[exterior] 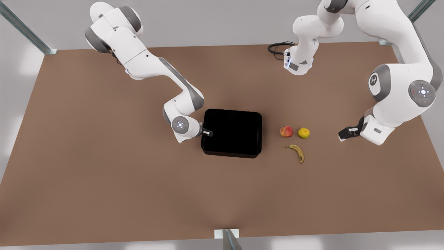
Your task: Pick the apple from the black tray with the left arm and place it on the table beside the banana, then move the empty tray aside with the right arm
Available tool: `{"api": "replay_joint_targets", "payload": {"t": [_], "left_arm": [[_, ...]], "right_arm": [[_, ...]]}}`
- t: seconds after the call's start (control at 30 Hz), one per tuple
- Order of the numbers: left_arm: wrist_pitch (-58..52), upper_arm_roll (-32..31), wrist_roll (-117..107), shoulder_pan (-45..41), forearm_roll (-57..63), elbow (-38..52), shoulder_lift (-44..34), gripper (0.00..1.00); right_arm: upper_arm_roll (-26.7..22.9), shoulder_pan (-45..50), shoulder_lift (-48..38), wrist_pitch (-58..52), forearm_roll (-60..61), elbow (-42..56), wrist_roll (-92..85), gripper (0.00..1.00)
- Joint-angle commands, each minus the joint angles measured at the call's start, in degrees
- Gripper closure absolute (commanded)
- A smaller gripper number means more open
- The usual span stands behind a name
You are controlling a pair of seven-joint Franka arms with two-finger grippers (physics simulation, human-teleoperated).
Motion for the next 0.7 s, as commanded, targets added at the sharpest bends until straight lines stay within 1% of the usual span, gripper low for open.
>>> {"api": "replay_joint_targets", "payload": {"t": [0.0, 0.03, 0.13, 0.17, 0.2, 0.23, 0.3, 0.33, 0.43, 0.57, 0.67], "left_arm": [[-3.82, -0.05, 7.36, 0.02, 0.54, 0.08, -0.11, 0.00], [-3.65, -0.05, 7.45, 0.02, 0.72, 0.08, 0.15, 0.00], [-3.29, -0.14, 7.45, -0.07, 2.04, 0.08, 0.33, 0.00], [-3.29, -0.14, 7.36, -0.07, 2.04, 0.08, 0.33, 0.00], [-3.29, -0.14, 7.45, -0.07, 2.21, 0.08, 0.42, 0.00], [-3.29, -0.14, 7.45, -0.07, 2.21, 0.00, 0.42, 0.00], [-3.29, -0.14, 7.45, -0.16, 2.21, 0.00, 0.50, 0.00], [-3.29, -0.14, 7.45, -0.25, 2.30, -0.09, 0.50, 0.00], [-3.29, -0.14, 7.45, -0.33, 2.39, -0.18, 0.50, 0.00], [-3.29, -0.14, 8.33, -0.25, 3.71, -0.18, 0.50, 0.00], [-3.29, -0.23, 8.33, -0.25, 3.71, -0.27, 0.50, 0.00]], "right_arm": [[0.07, 0.01, 0.34, 1.04, -0.19, 0.12, -12.50, 0.00], [0.16, 0.01, 1.13, 1.22, -0.19, 0.47, -12.68, 0.00], [0.34, 0.01, 2.45, 2.63, -0.10, 0.56, -14.09, 0.08], [0.34, 0.01, 2.54, 3.16, 0.42, 0.56, -14.00, 0.17], [0.34, -0.08, 2.54, 3.07, 0.51, 0.65, -13.82, 0.33], [0.34, -0.08, 2.54, 3.07, 0.51, 0.65, -13.74, 0.43], [0.60, -0.08, 2.63, 3.07, 1.83, 0.82, -13.47, 0.67], [0.60, -0.08, 2.63, 2.89, 2.36, 1.35, -13.47, 0.71], [0.60, -0.08, 2.63, 2.89, 2.62, 1.44, -13.38, 0.75], [0.60, -0.17, 2.28, 2.63, 2.62, 1.52, -13.38, 0.75], [0.51, -0.17, -0.44, 0.78, 2.62, 1.52, -13.56, 0.76]]}}
